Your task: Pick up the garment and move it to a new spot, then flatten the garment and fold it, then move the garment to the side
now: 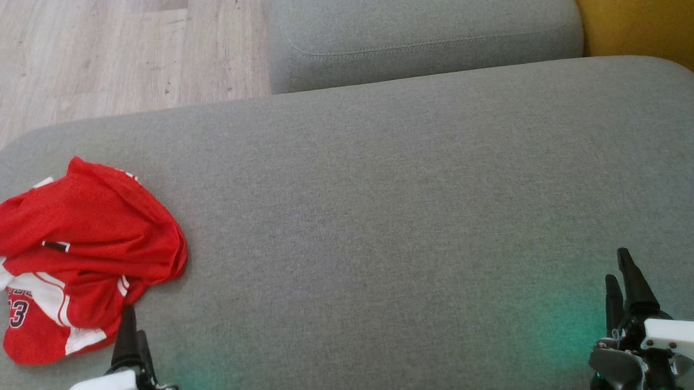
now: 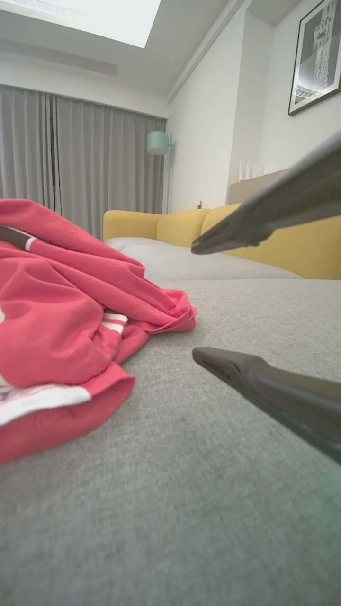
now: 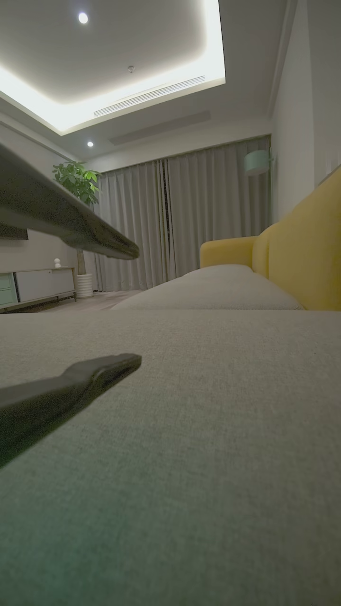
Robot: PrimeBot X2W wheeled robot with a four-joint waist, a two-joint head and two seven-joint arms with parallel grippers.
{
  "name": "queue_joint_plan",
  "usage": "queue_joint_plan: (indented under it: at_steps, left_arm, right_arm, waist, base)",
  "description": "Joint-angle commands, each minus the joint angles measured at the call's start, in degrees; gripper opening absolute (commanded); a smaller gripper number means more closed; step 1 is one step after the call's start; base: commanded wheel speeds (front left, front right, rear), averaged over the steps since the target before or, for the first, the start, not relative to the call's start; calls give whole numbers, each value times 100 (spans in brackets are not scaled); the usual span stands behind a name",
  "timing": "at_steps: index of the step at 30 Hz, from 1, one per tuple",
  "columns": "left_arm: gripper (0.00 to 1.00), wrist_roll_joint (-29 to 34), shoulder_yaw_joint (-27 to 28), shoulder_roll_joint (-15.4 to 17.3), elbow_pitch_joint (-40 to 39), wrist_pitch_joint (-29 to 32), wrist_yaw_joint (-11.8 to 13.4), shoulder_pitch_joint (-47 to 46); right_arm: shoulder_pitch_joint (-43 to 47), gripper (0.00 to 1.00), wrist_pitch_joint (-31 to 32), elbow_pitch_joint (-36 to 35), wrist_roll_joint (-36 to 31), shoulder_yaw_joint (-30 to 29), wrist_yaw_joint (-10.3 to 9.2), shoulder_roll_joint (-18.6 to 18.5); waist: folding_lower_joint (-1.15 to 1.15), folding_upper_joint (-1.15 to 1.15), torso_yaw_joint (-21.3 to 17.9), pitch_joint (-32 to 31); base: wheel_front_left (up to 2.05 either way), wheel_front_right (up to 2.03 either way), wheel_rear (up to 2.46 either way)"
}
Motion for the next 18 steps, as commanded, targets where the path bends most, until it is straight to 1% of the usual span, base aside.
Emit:
queue_joint_plan:
  at_steps: [1, 10, 18]
  left_arm:
    - [100, 86, -13, 37, -226, -65, -4, -192]
    - [100, 362, 54, 40, -286, -202, -7, -165]
    - [100, 745, 173, 44, -398, -355, -10, -180]
  right_arm:
    - [-197, 100, -88, -218, -88, 39, 5, -25]
    - [-189, 100, -223, -263, -472, 39, 8, -28]
    - [-198, 100, -375, -408, -1263, 50, 12, -31]
  waist:
    - [0, 0, -2, -7]
    - [0, 0, -1, -31]
    - [0, 0, 6, -53]
  base:
    - [0, 0, 0]
    - [0, 0, 0]
    - [0, 0, 0]
